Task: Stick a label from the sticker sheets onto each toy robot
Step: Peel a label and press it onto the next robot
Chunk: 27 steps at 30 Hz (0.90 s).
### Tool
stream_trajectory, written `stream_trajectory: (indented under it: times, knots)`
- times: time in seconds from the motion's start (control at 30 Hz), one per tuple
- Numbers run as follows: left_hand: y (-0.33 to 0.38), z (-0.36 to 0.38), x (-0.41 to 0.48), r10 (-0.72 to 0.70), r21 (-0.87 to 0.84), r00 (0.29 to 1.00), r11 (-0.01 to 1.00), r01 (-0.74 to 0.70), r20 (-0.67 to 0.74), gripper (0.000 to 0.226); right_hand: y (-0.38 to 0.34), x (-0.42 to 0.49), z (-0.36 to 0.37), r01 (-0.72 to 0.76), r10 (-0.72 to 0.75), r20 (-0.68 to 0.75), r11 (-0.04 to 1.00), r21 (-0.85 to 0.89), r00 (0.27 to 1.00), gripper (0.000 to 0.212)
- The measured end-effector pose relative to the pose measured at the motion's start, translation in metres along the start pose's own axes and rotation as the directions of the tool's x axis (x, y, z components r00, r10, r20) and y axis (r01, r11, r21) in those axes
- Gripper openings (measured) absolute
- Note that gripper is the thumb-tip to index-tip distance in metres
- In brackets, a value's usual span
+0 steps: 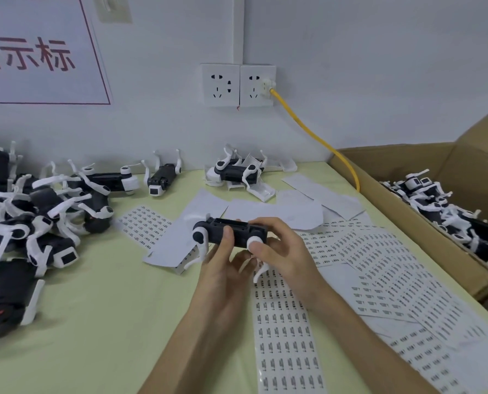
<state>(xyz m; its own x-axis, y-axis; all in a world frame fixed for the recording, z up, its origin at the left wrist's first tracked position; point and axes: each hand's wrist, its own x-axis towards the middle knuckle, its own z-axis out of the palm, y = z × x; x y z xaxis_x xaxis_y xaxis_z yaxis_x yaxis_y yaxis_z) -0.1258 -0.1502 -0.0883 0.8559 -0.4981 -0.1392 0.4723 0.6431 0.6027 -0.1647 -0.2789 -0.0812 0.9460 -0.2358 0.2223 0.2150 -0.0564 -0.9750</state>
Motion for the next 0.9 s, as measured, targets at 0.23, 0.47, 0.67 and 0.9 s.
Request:
stream_trajectory:
  times: [0.23, 0.47, 0.67, 0.9]
  knots:
    - [0.000, 0.004, 0.002, -0.012, -0.064, 0.998, 0.998, 0.008, -0.055, 0.051, 0.005, 0.004, 0.002, -0.034, 0.010, -0.155, 0.988, -0.152, 0.988, 0.032]
    - [0.015, -0.007, 0.009, 0.019, 0.078, 1.000, 0.997, -0.018, -0.016, 0.045, 0.015, 0.011, -0.038, -0.260, -0.010, -0.323, 0.572, -0.778, 0.946, 0.029]
    - [0.017, -0.014, 0.011, 0.022, 0.099, 0.992, 0.995, -0.010, -0.128, 0.050, 0.024, 0.013, -0.040, -0.256, 0.059, -0.252, 0.367, -0.894, 0.966, 0.053]
    - [0.019, -0.011, 0.010, 0.067, 0.092, 0.988, 0.994, -0.054, -0.143, 0.061, 0.026, 0.013, -0.044, -0.172, 0.018, -0.182, 0.428, -0.887, 0.983, 0.025]
